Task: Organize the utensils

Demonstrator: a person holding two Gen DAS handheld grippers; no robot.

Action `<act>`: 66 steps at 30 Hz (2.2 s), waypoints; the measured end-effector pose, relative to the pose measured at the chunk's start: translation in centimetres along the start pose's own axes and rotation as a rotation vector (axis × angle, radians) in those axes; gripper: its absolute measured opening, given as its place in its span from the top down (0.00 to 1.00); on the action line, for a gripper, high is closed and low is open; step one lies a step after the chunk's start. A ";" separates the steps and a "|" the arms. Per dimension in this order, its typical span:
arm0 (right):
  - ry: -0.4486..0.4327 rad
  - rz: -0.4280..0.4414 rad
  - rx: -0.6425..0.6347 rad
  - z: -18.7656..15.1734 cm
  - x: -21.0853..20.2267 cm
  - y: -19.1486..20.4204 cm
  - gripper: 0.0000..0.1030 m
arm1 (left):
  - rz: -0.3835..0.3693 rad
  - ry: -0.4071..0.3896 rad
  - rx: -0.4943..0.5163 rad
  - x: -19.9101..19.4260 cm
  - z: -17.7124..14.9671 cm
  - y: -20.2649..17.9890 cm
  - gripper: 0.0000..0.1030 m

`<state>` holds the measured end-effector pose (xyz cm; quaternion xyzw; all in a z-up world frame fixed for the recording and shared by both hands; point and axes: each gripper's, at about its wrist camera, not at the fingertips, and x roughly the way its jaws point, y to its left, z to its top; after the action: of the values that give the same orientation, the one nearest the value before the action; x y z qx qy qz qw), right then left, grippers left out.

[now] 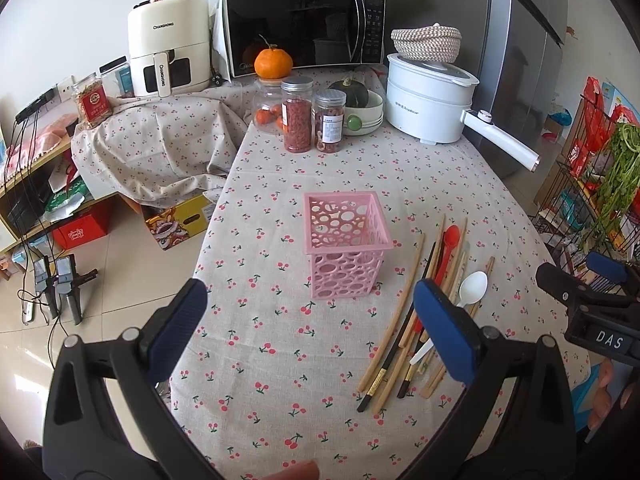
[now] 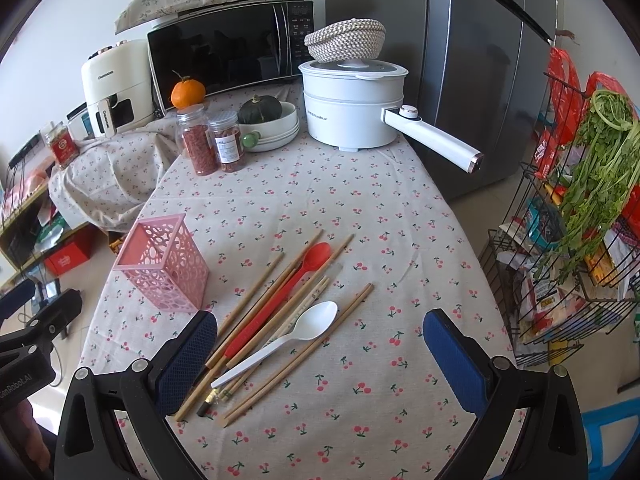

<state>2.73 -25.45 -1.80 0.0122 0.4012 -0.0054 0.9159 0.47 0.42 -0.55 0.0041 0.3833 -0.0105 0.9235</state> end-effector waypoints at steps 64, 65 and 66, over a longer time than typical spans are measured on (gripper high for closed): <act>0.047 -0.039 0.079 0.9 0.9 -3.5 0.00 | -0.069 0.002 0.078 0.1 0.7 -1.4 0.00; 0.064 -0.034 0.087 1.0 1.2 -4.0 0.00 | -0.073 0.015 0.105 0.2 1.1 -1.9 0.00; 0.081 -0.033 0.095 1.2 1.6 -4.4 0.00 | -0.086 0.030 0.132 0.4 1.4 -2.6 0.01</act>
<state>4.57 -29.85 -2.27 0.0491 0.4373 -0.0389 0.8971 1.64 -2.15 0.19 0.0487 0.3952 -0.0754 0.9142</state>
